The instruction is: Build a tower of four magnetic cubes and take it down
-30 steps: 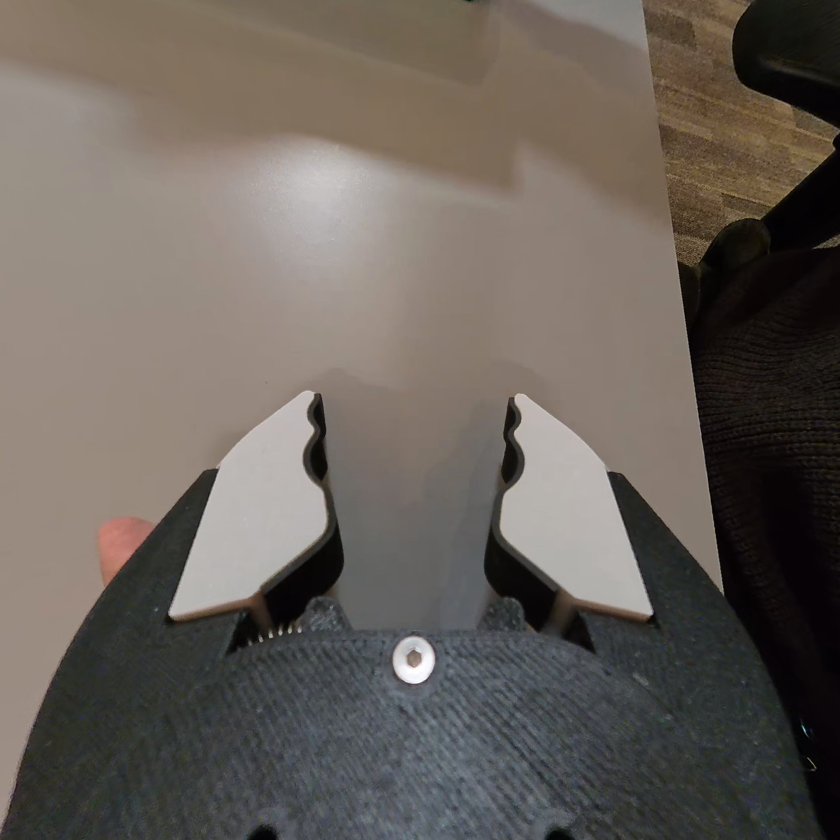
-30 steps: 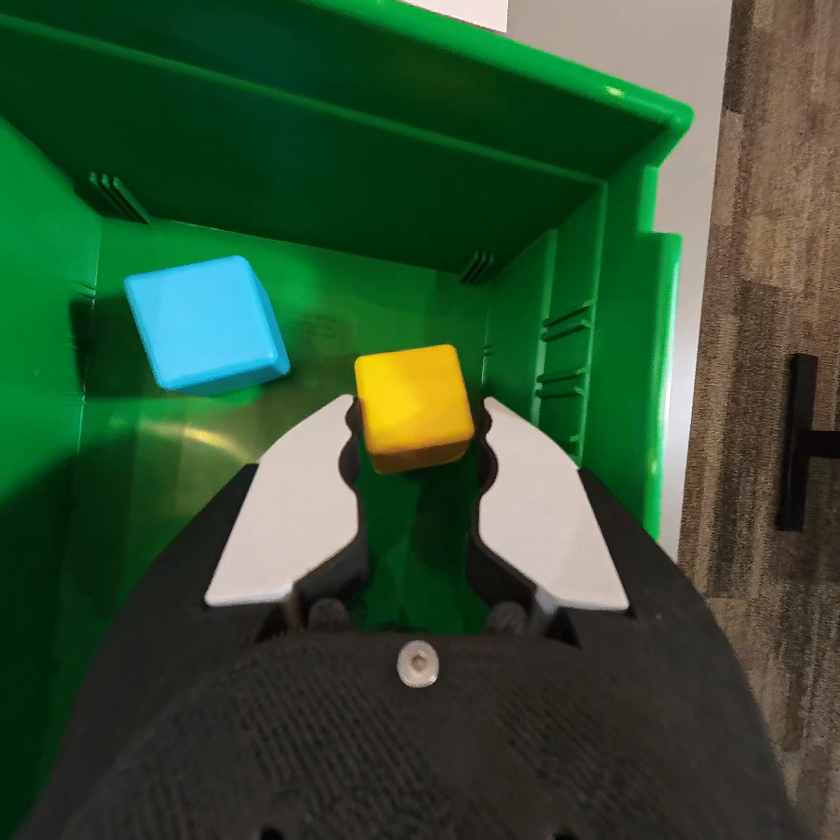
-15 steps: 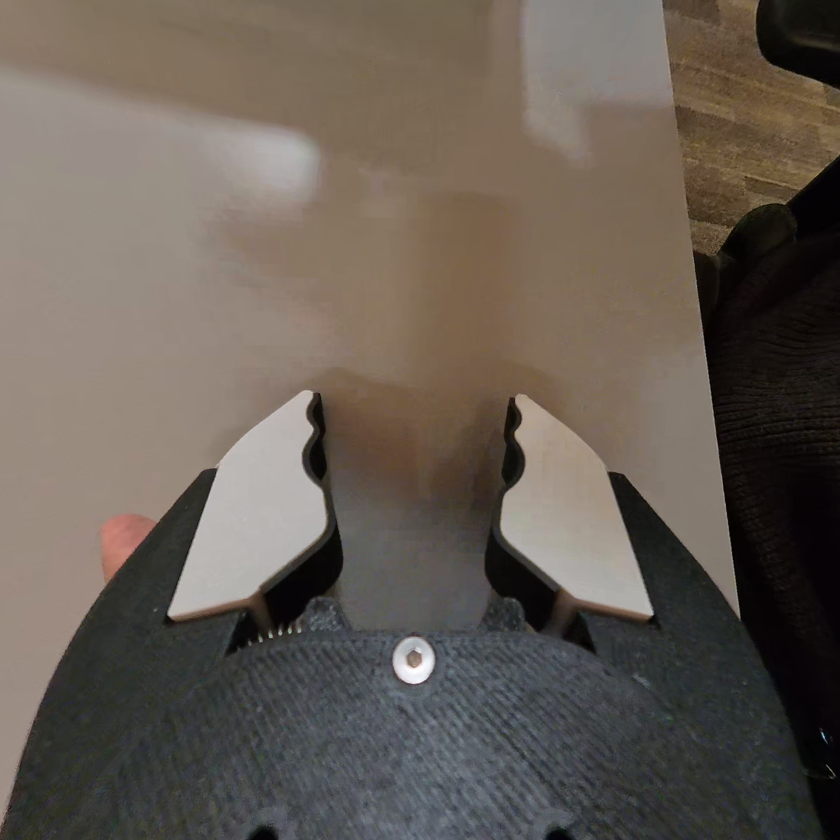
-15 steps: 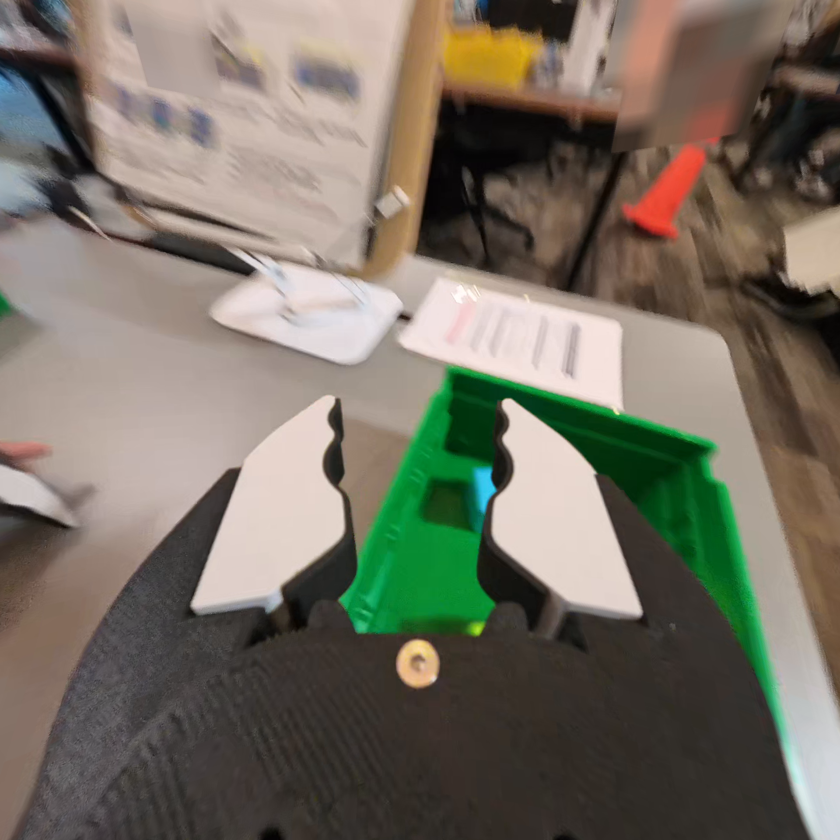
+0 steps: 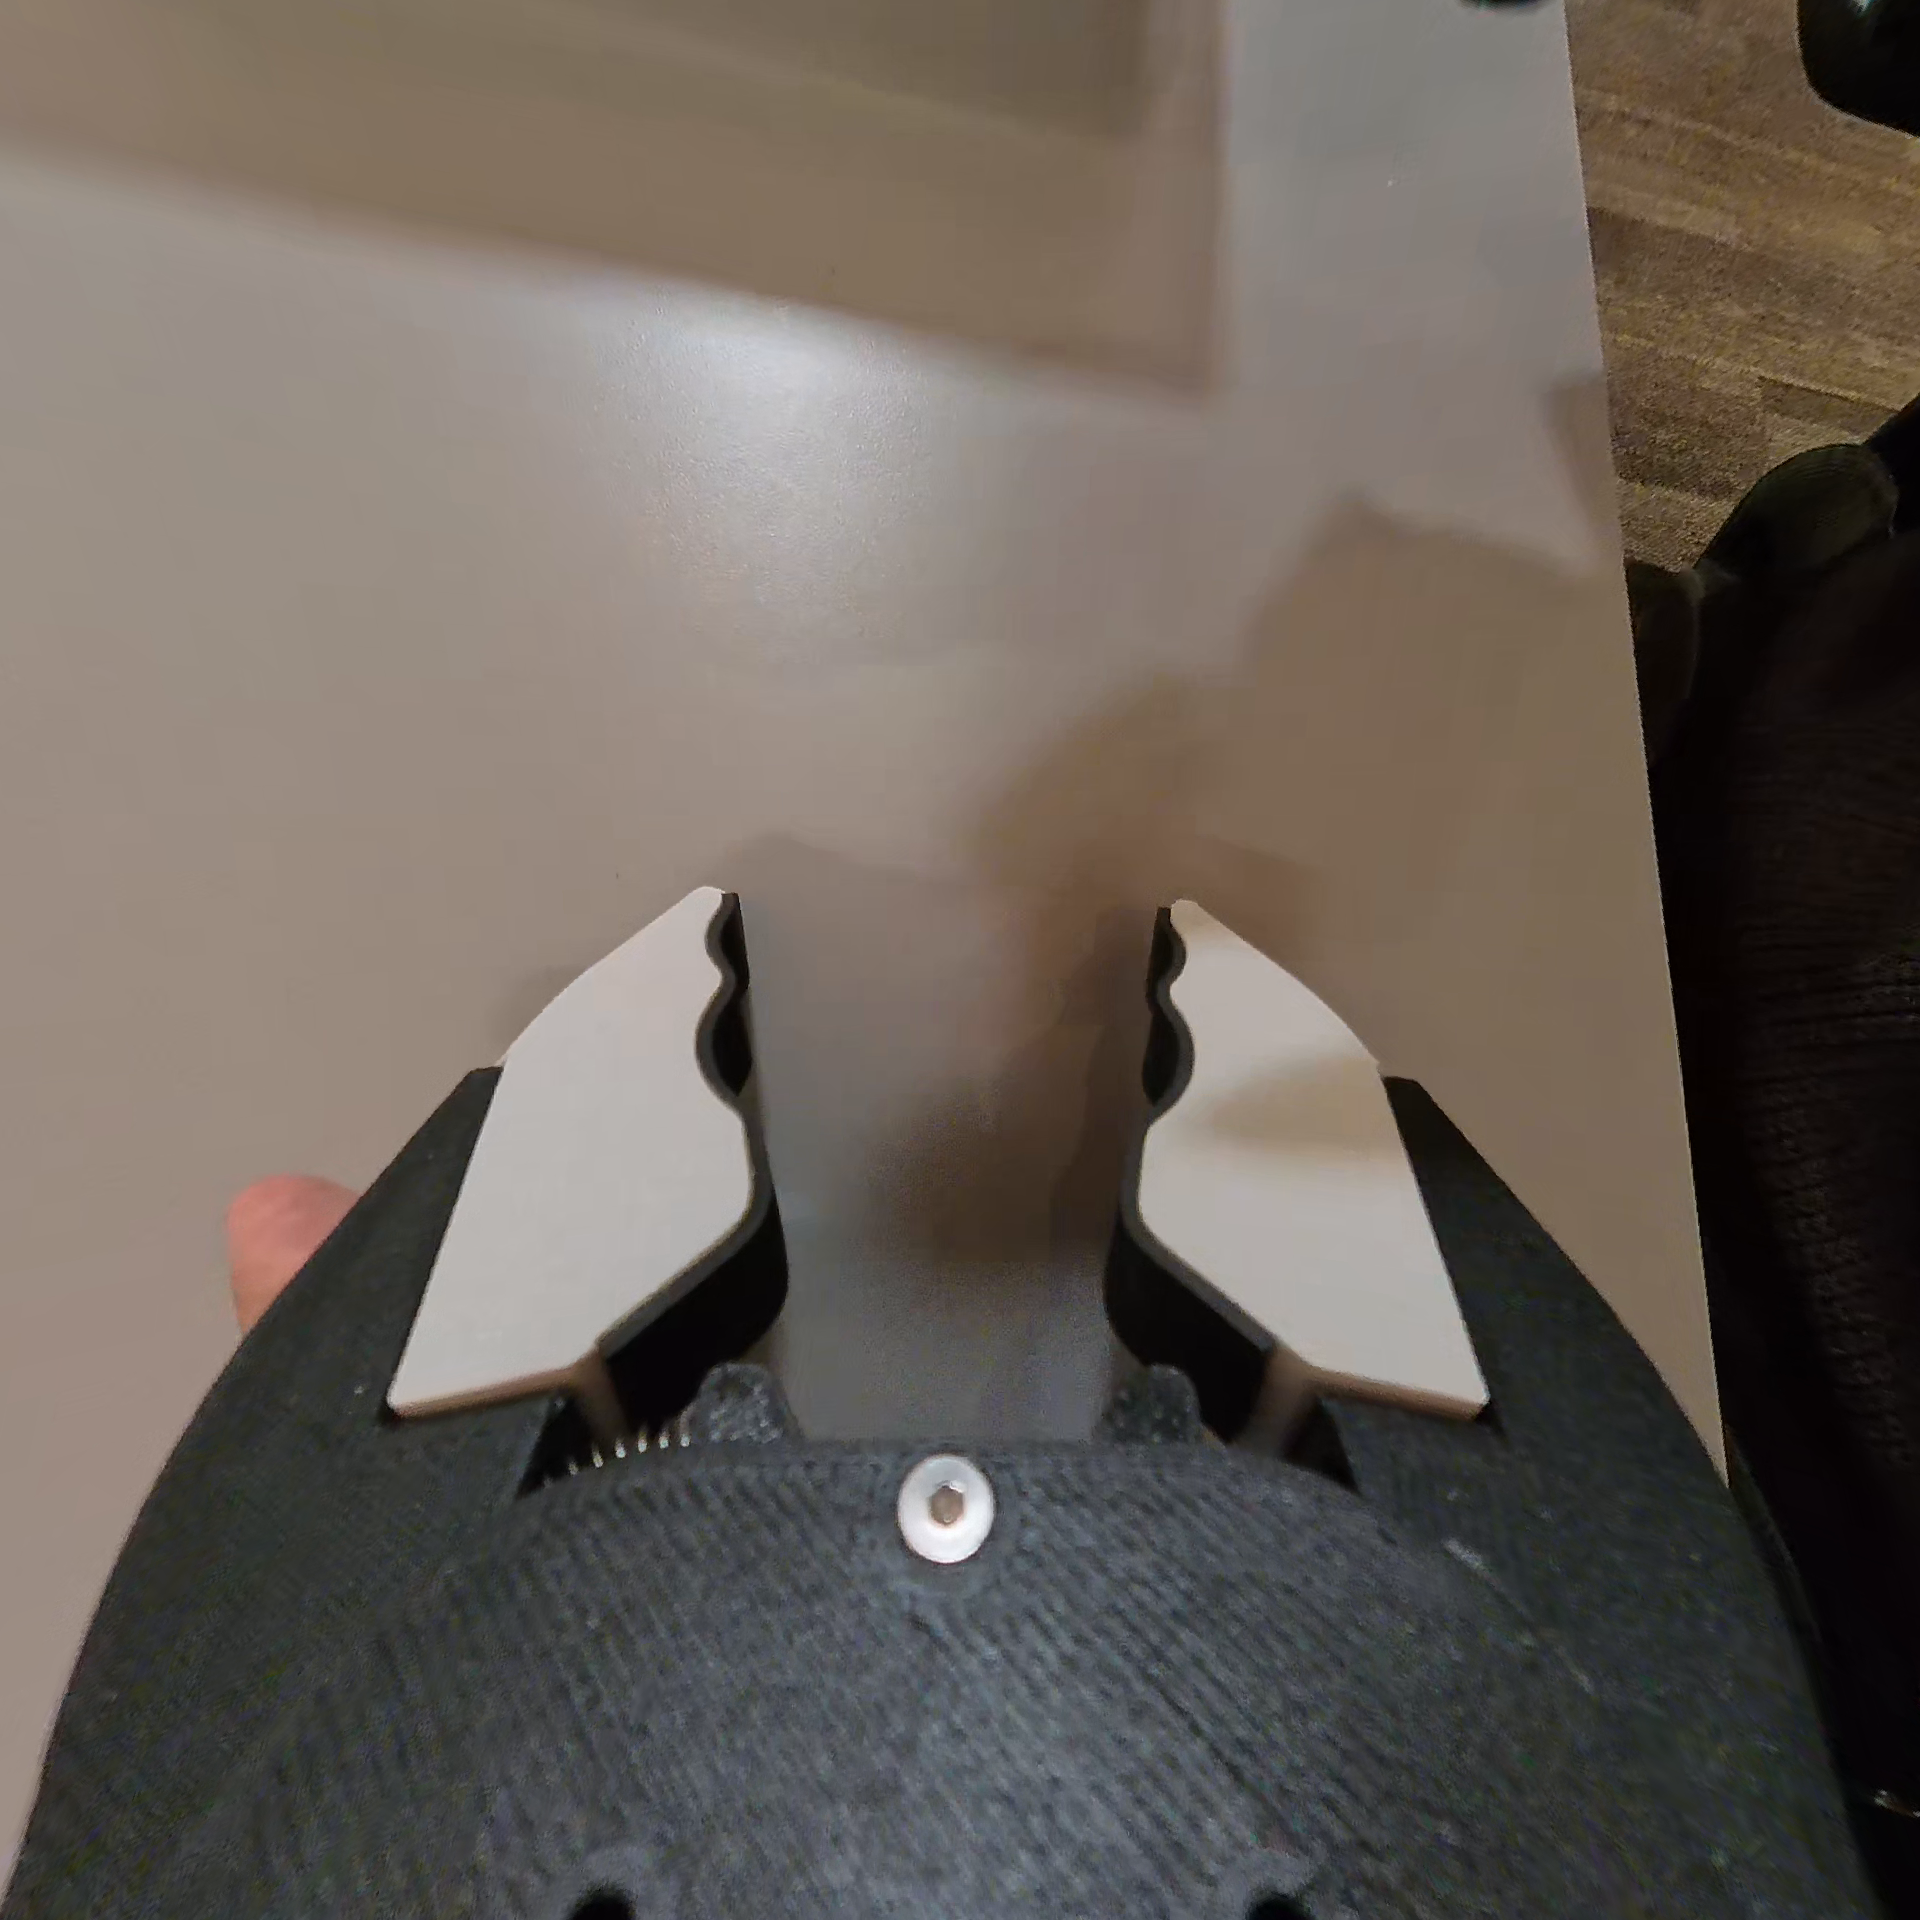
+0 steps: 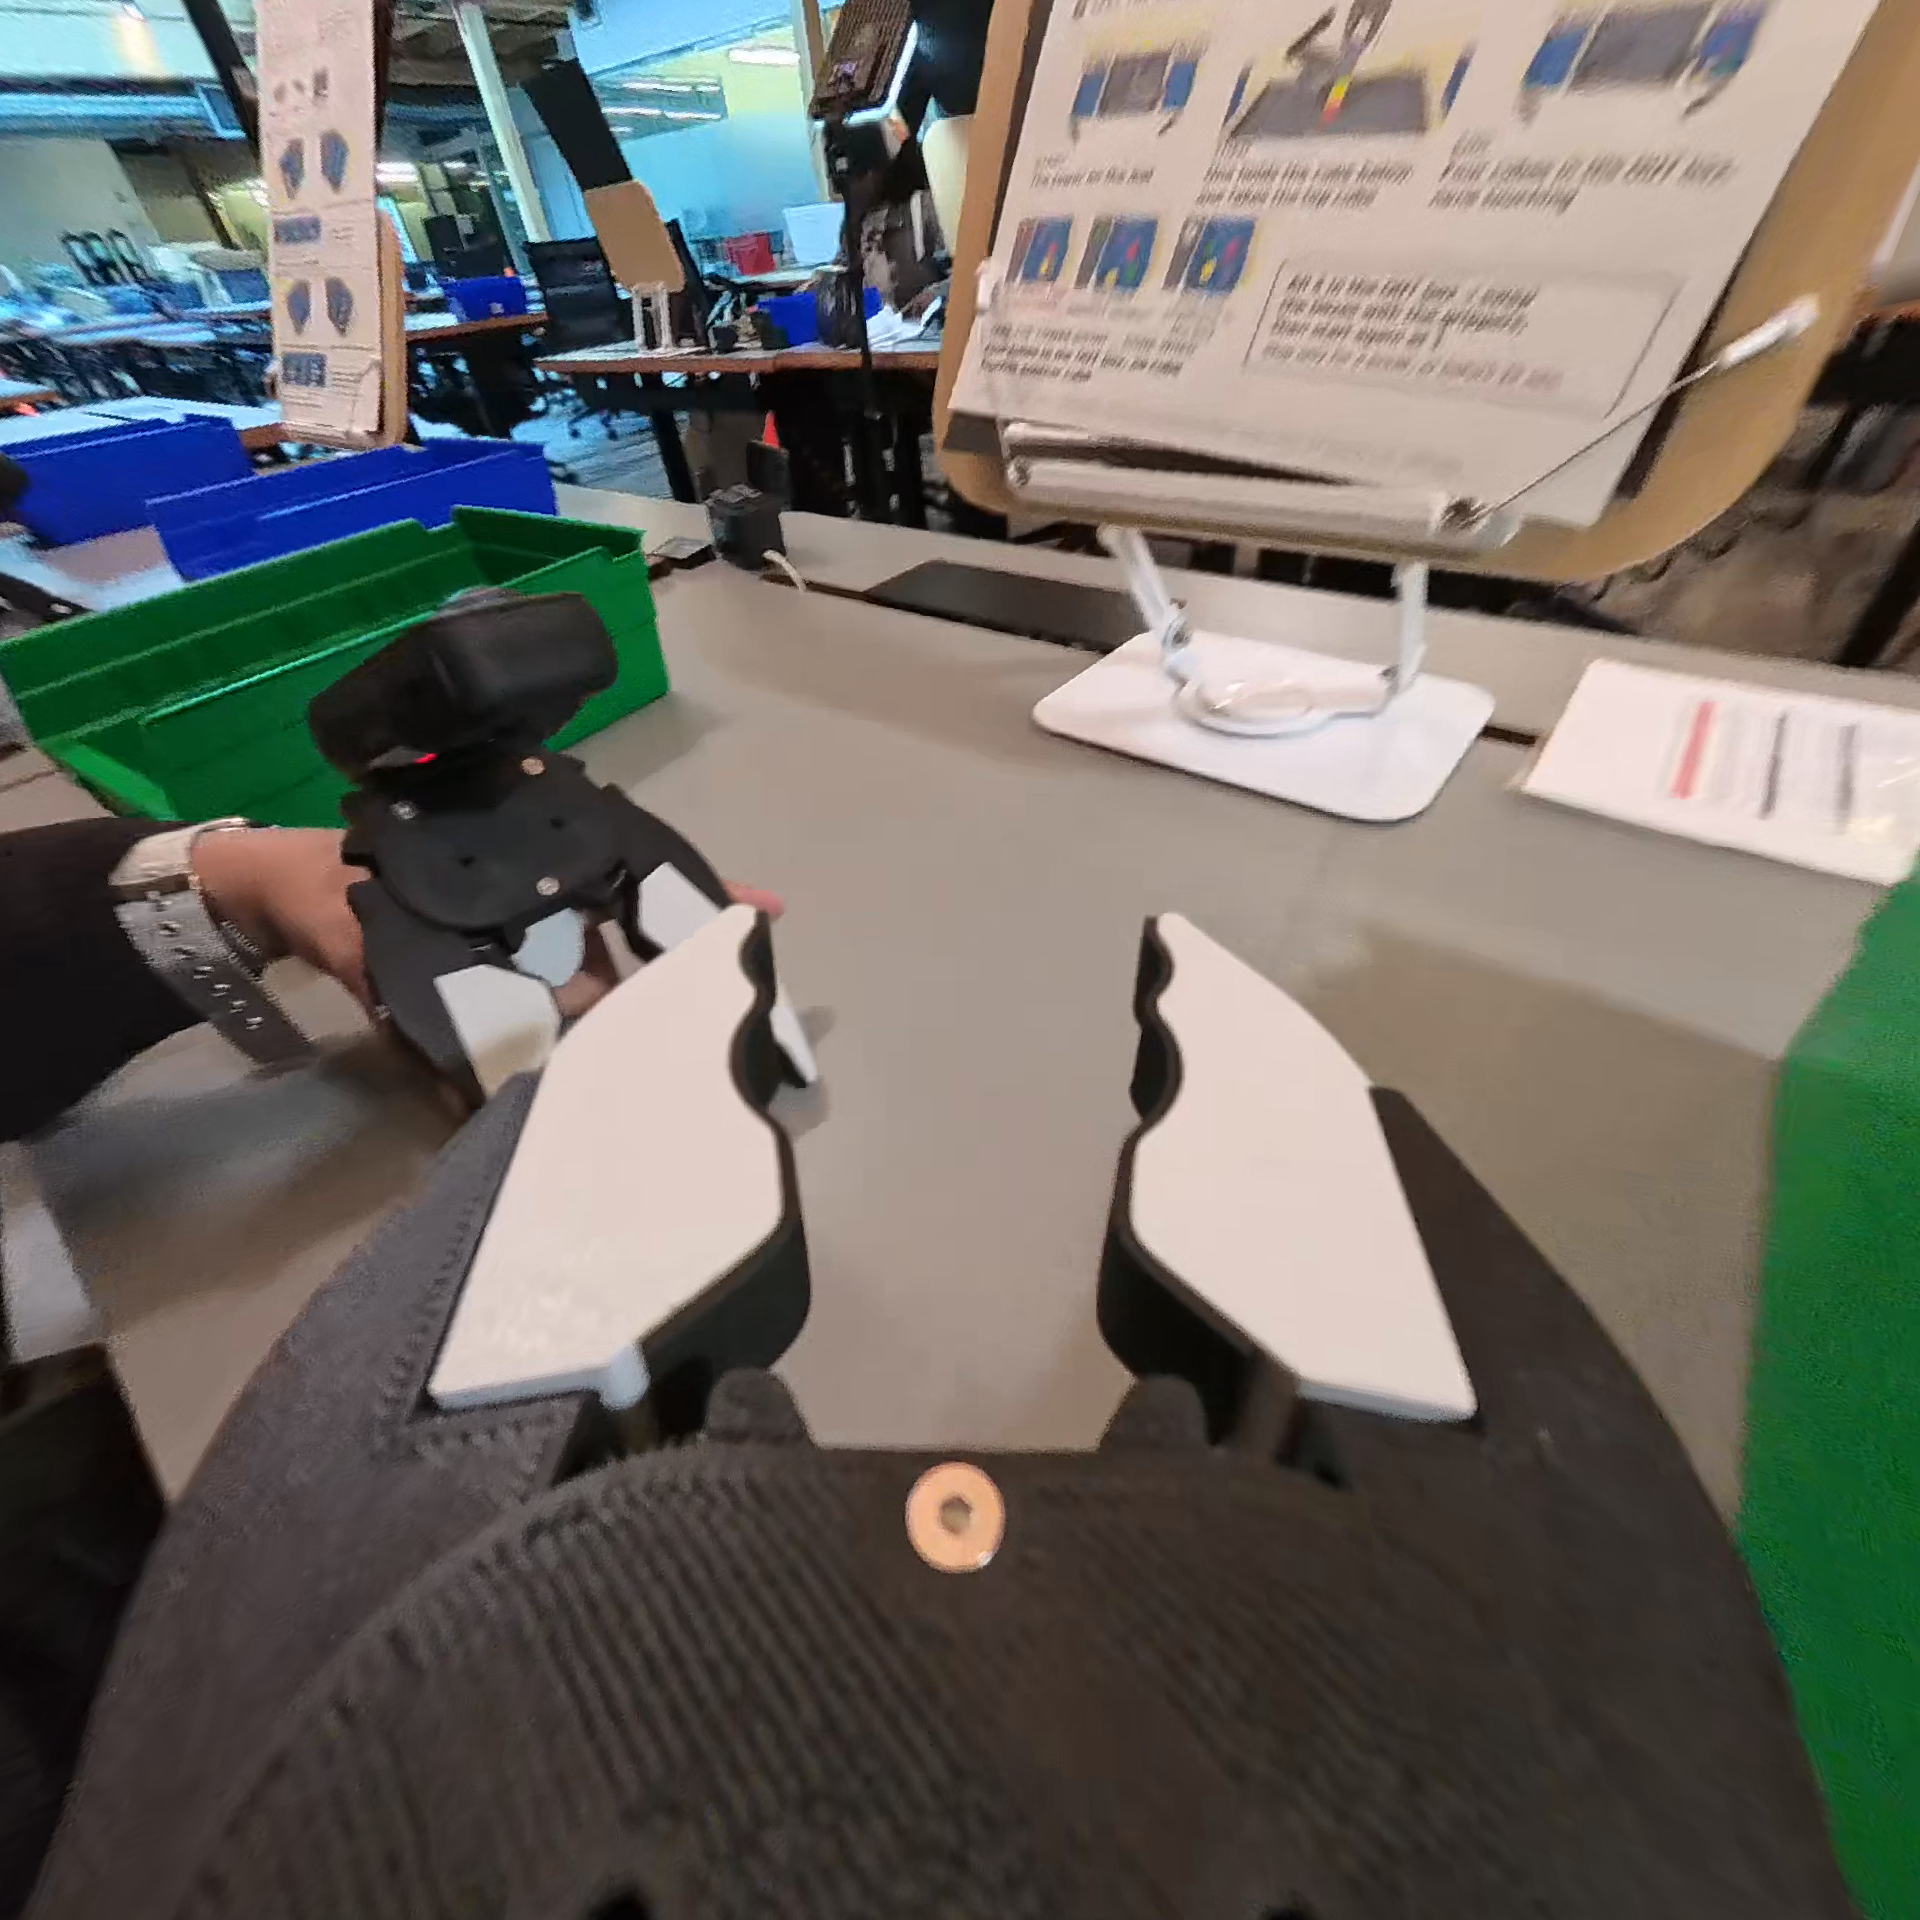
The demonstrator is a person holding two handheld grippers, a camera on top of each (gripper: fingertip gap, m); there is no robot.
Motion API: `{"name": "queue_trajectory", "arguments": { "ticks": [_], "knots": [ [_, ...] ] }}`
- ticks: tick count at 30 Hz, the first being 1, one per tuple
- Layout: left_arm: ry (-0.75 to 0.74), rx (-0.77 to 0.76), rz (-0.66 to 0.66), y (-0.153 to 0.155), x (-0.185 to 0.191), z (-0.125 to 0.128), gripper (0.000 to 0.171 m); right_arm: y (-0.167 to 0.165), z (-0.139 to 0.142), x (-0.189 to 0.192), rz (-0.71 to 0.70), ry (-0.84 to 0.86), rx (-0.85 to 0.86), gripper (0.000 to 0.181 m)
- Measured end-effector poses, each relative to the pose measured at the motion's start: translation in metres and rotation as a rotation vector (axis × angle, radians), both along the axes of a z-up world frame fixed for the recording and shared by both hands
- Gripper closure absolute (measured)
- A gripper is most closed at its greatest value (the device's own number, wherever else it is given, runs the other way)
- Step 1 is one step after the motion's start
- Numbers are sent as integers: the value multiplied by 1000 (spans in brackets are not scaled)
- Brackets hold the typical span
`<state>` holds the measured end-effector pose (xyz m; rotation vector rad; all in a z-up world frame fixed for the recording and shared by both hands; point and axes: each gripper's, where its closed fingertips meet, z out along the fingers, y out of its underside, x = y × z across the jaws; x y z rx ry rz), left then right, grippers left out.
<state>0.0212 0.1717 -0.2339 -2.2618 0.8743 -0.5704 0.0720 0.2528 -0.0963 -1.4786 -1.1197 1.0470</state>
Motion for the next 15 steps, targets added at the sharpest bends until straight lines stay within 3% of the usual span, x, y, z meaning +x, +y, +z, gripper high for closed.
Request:
{"name": "queue_trajectory", "arguments": {
  "ticks": [5,15],
  "knots": [
    [-1,0,1,0,0,0,97,-19,-13,-6,45,-21,-46,116],
    [3,1,7,2,0,0,98,-23,-32,-9,70,-86,-32,118]
  ]
}}
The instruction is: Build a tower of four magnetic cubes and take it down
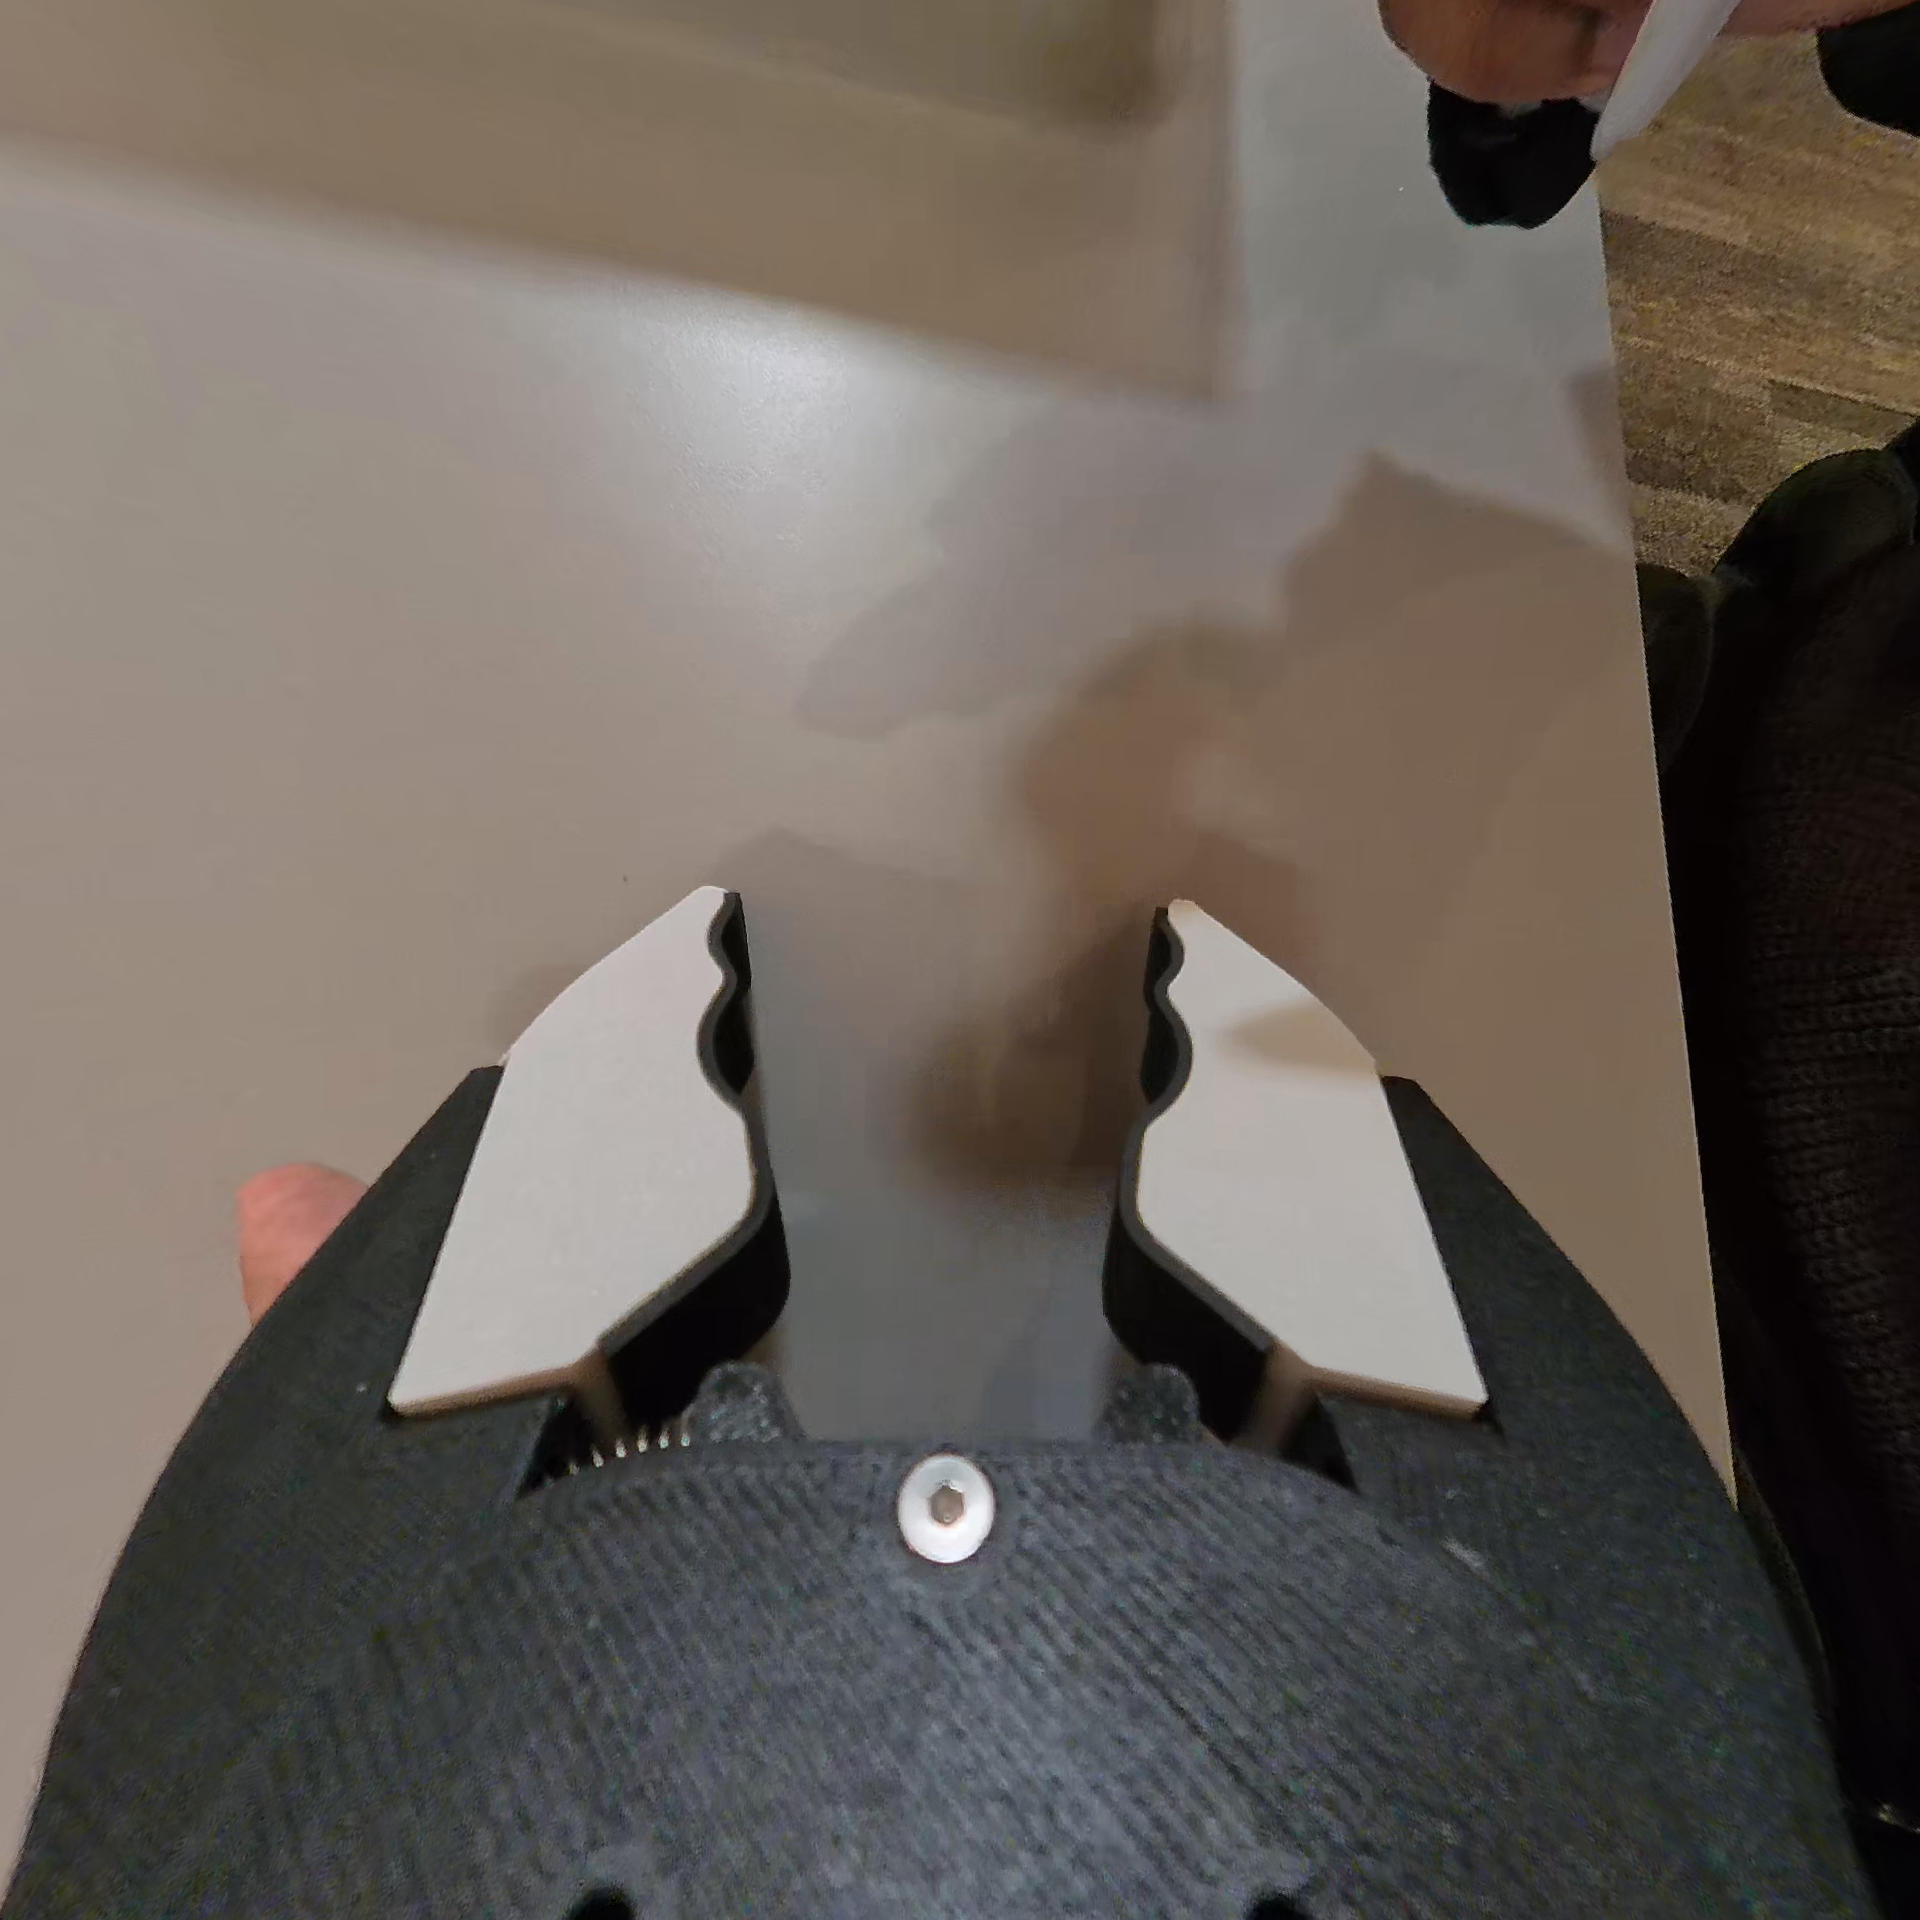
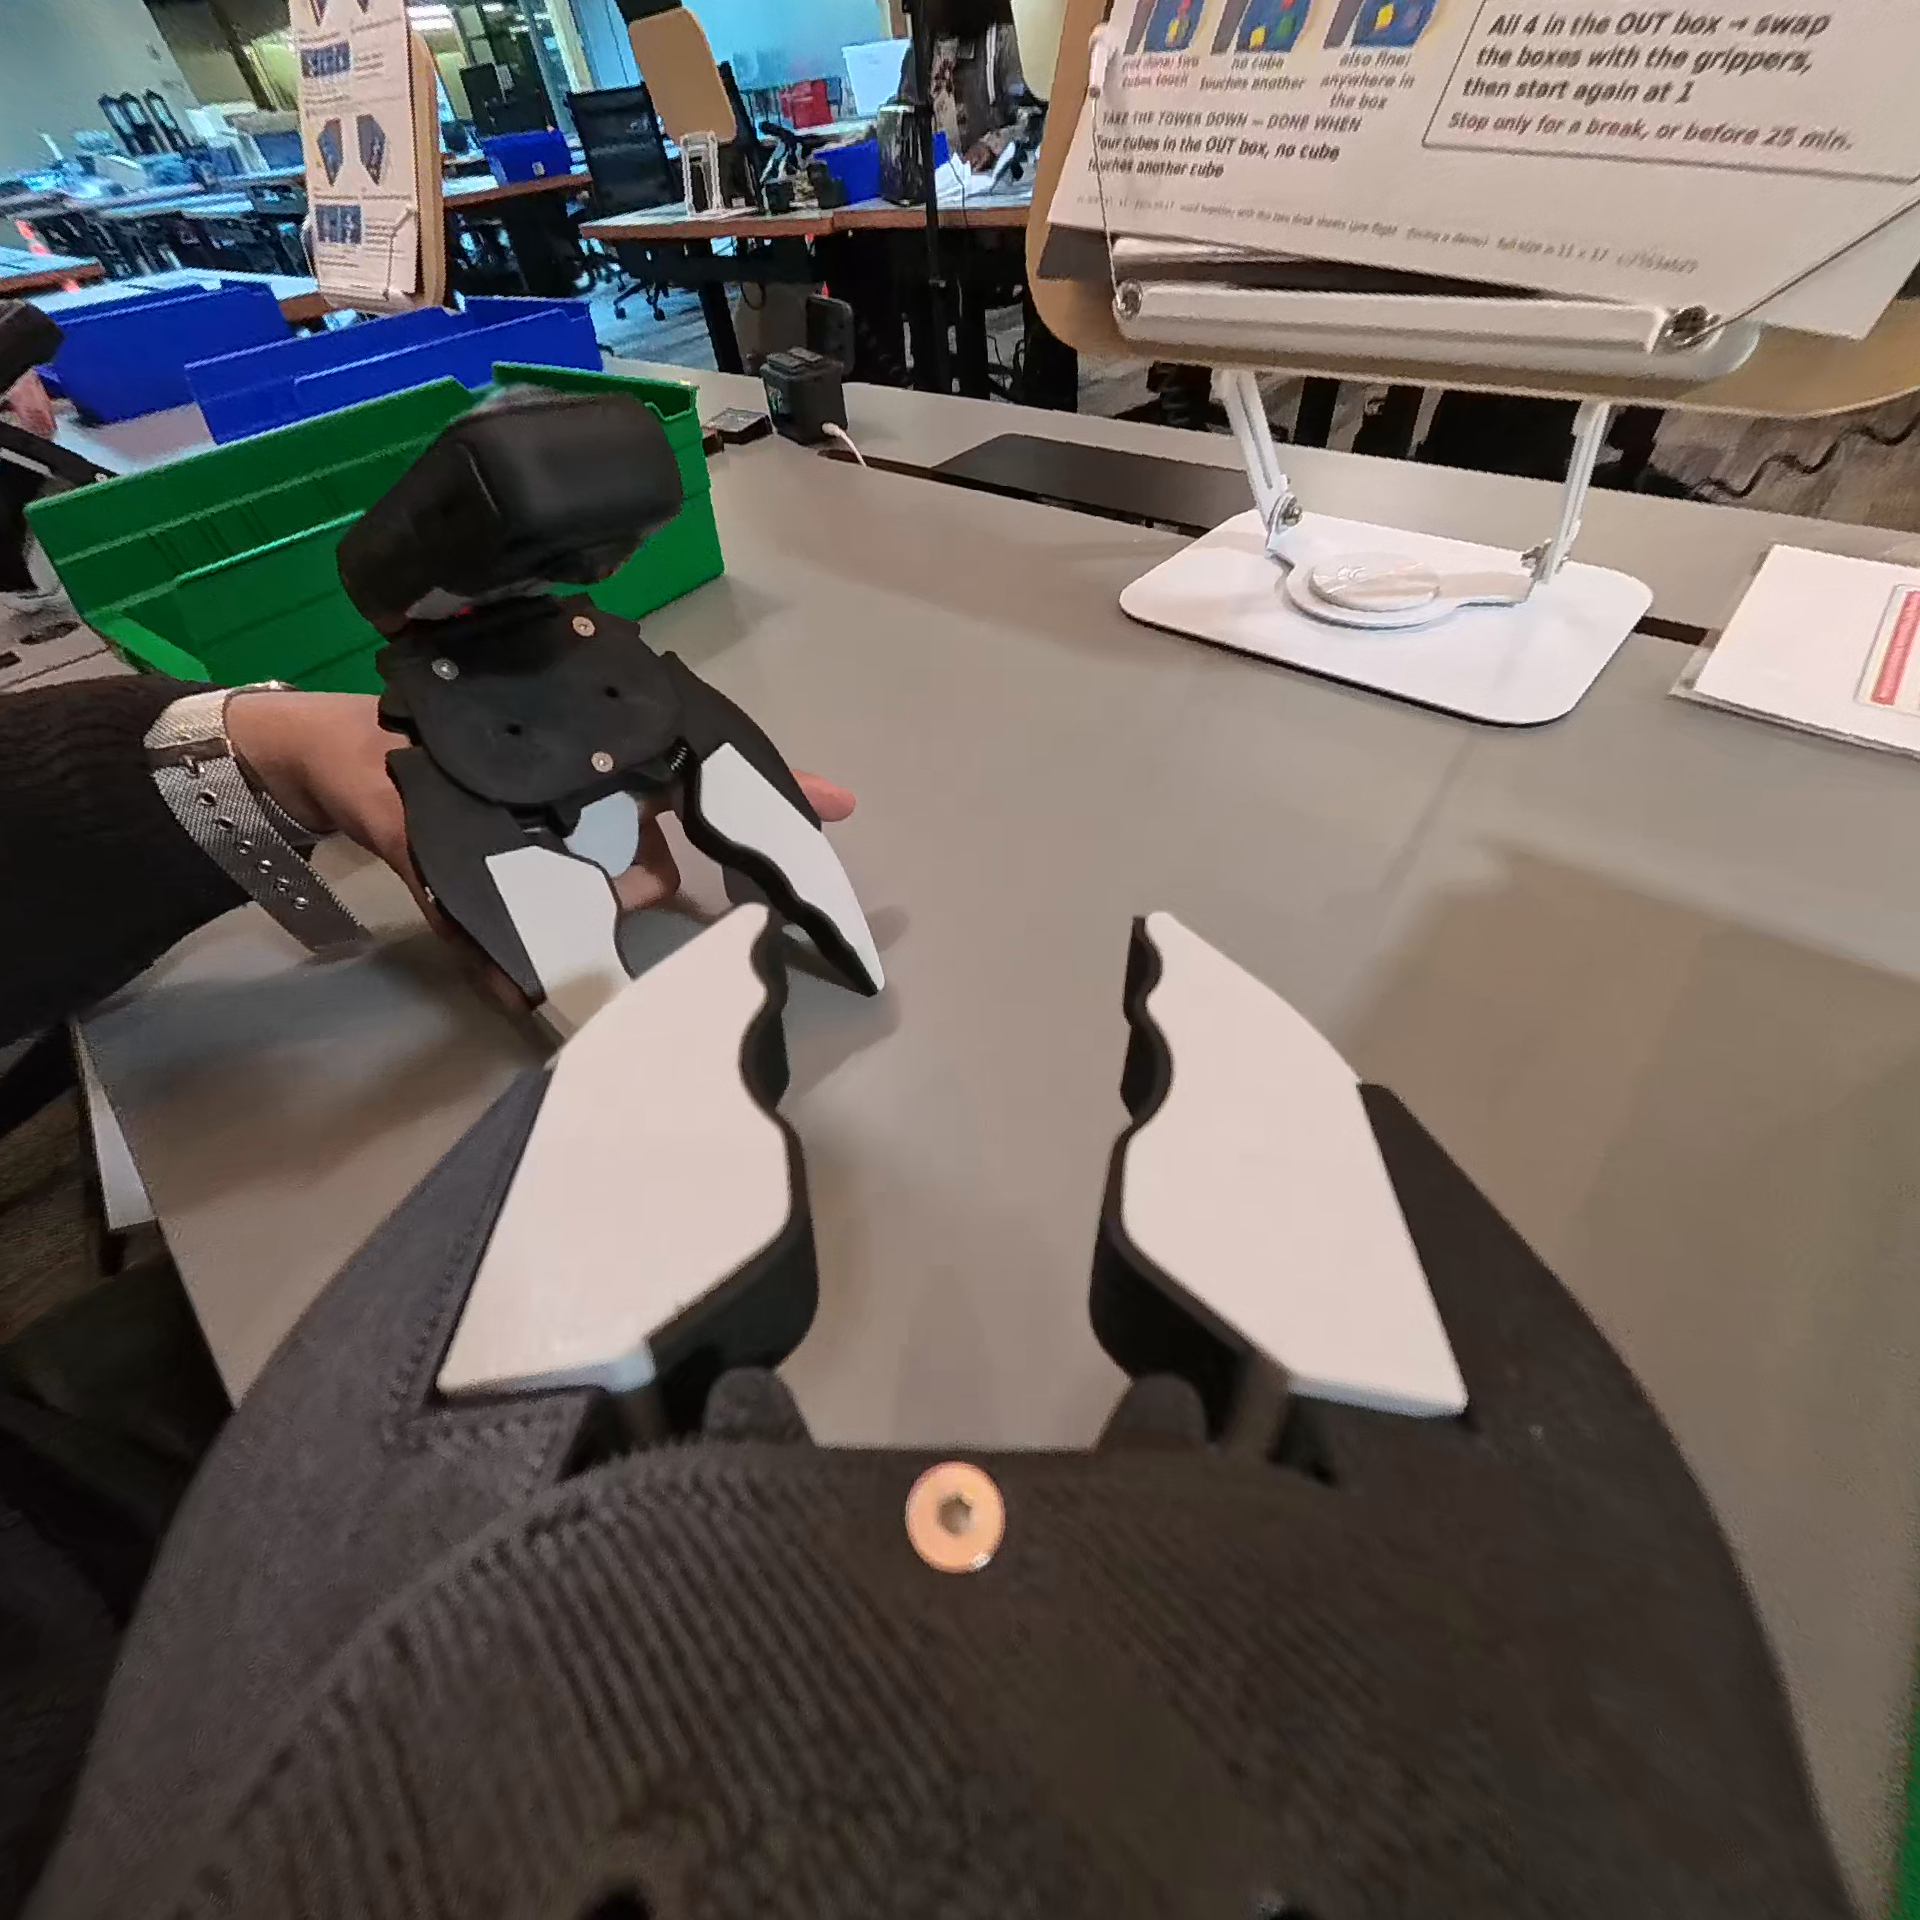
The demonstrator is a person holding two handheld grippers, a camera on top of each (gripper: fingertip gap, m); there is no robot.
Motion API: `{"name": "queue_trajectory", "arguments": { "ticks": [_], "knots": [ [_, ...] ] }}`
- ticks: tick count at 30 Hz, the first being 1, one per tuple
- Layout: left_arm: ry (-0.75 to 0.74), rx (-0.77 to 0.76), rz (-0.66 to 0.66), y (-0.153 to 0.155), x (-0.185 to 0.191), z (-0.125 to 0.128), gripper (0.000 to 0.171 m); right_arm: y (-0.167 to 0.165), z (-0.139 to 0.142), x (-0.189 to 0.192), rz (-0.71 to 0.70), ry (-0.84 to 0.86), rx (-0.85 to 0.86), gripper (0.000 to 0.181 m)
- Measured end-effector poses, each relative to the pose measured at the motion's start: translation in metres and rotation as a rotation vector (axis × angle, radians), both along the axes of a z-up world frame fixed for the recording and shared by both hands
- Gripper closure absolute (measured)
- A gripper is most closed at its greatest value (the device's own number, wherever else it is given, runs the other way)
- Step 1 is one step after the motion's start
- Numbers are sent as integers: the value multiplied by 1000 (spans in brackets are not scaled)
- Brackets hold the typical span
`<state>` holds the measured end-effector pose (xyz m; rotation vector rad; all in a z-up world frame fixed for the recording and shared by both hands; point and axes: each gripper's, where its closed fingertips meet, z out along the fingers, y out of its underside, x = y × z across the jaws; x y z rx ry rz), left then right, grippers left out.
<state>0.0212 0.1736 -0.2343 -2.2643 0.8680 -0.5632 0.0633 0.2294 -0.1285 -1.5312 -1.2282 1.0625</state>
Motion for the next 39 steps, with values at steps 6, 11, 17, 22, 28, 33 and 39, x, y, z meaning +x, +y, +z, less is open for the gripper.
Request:
{"name": "queue_trajectory", "arguments": {
  "ticks": [6,11,17,22,28,33,39],
  "knots": [
    [8,3,6,0,-1,-1,99,-1,-14,-1,25,-43,-1,117],
    [12,5,9,1,-1,-1,100,0,-24,2,43,-104,46,118],
    [16,7,14,1,-1,-1,101,1,-32,4,54,-148,82,119],
    [20,9,22,2,-2,-1,103,2,-37,5,52,-175,106,119],
    [21,9,28,3,-2,-1,105,2,-42,5,59,-199,116,120],
    [24,11,34,3,-3,-2,107,3,-40,7,38,-197,170,134],
    [28,13,41,4,-4,-2,108,6,-37,8,-5,-189,279,138]
  ]
}}
